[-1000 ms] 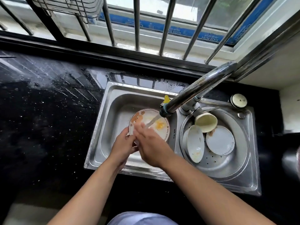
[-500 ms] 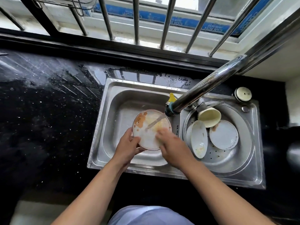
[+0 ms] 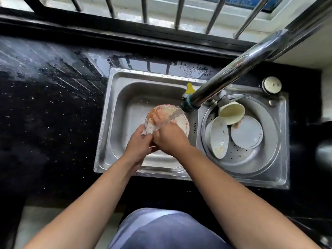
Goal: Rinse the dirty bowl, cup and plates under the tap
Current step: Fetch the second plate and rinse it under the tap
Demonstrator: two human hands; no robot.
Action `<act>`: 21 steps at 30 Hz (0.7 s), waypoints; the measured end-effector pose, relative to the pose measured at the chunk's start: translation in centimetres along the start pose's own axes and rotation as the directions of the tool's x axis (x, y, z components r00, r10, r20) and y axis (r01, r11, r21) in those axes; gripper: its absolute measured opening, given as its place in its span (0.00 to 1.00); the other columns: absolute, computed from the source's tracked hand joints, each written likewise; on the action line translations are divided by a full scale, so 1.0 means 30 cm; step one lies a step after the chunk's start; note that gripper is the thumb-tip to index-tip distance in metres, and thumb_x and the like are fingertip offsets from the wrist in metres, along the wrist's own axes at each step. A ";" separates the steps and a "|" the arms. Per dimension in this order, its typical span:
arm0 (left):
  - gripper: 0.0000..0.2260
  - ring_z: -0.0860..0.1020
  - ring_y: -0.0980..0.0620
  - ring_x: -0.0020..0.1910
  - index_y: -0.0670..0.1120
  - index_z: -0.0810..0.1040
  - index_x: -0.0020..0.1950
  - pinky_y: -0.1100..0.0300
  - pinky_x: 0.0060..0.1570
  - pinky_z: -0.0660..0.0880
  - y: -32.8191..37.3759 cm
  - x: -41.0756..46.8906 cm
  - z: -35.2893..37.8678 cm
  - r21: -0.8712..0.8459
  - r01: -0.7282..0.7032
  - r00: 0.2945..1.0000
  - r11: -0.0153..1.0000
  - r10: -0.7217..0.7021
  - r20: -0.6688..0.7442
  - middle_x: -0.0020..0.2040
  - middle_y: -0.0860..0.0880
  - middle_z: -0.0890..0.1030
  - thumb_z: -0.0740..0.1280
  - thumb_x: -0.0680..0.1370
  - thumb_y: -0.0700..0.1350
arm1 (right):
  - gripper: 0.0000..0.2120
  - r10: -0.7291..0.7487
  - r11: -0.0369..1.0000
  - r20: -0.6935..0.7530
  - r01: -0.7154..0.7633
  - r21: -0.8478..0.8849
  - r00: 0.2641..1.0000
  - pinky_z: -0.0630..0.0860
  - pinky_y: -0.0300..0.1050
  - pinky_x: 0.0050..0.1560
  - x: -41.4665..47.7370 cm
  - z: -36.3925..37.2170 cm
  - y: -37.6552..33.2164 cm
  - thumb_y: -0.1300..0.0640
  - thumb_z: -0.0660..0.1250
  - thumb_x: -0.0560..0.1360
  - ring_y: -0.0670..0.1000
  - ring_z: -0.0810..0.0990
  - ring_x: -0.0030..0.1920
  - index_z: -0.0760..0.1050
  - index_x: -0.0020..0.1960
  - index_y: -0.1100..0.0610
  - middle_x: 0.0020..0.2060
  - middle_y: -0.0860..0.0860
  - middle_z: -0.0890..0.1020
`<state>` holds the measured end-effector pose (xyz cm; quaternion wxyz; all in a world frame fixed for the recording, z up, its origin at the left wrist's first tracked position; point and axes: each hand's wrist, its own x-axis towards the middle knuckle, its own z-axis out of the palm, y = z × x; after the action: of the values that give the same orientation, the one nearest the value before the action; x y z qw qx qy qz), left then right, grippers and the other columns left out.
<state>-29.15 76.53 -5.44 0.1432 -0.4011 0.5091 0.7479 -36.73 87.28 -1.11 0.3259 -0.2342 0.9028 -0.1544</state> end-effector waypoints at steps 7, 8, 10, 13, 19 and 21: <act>0.19 0.87 0.42 0.53 0.45 0.78 0.68 0.52 0.45 0.86 0.017 0.012 -0.051 -0.151 -0.001 0.995 0.989 -0.014 -0.100 0.56 0.40 0.87 0.61 0.79 0.32 | 0.32 -0.092 0.990 0.131 0.077 0.115 0.987 0.62 0.50 0.78 -0.158 0.014 0.062 0.70 0.56 0.72 0.57 0.72 0.74 0.73 0.72 0.51 0.73 0.52 0.75; 0.20 0.87 0.40 0.55 0.44 0.77 0.69 0.52 0.45 0.86 0.020 0.010 -0.053 -0.155 -0.003 0.995 0.988 -0.013 -0.099 0.58 0.40 0.86 0.60 0.79 0.31 | 0.33 -0.052 0.992 0.111 0.038 0.123 0.993 0.55 0.48 0.81 -0.178 0.007 0.098 0.72 0.56 0.72 0.55 0.67 0.77 0.73 0.73 0.52 0.76 0.51 0.73; 0.20 0.85 0.39 0.57 0.44 0.76 0.70 0.53 0.44 0.86 0.022 0.010 -0.069 -0.167 0.001 0.995 0.986 -0.019 -0.102 0.61 0.40 0.84 0.60 0.80 0.31 | 0.32 0.063 0.975 -0.026 -0.056 0.213 0.998 0.54 0.42 0.80 -0.191 -0.028 0.166 0.74 0.57 0.71 0.52 0.69 0.76 0.77 0.71 0.55 0.74 0.52 0.75; 0.21 0.84 0.38 0.58 0.44 0.77 0.70 0.53 0.45 0.86 0.022 0.007 -0.097 -0.155 0.015 0.994 0.988 -0.032 -0.106 0.62 0.41 0.83 0.60 0.79 0.31 | 0.26 0.431 0.853 -0.277 -0.287 0.436 0.859 0.67 0.26 0.62 -0.177 -0.120 0.285 0.69 0.59 0.72 0.52 0.82 0.61 0.82 0.65 0.54 0.66 0.53 0.82; 0.17 0.85 0.44 0.48 0.48 0.84 0.57 0.54 0.44 0.86 0.027 0.011 -0.101 -0.128 0.032 0.997 0.991 -0.040 -0.066 0.57 0.42 0.85 0.60 0.80 0.33 | 0.26 0.792 0.484 -0.172 -0.431 0.762 0.586 0.71 0.44 0.52 -0.072 -0.302 0.466 0.62 0.60 0.75 0.59 0.77 0.66 0.72 0.73 0.60 0.71 0.57 0.76; 0.16 0.86 0.47 0.42 0.48 0.84 0.55 0.54 0.42 0.86 0.019 0.015 -0.097 -0.134 0.038 0.998 0.990 -0.046 -0.051 0.54 0.42 0.85 0.61 0.80 0.33 | 0.22 0.787 0.423 -0.115 -0.396 0.815 0.606 0.76 0.47 0.49 -0.033 -0.348 0.470 0.61 0.61 0.76 0.56 0.79 0.56 0.74 0.69 0.65 0.69 0.61 0.77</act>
<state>-28.49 73.65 -5.87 0.1181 -0.4403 0.4531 0.7661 -47.49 101.00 1.06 0.1855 0.3092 0.8342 -0.4173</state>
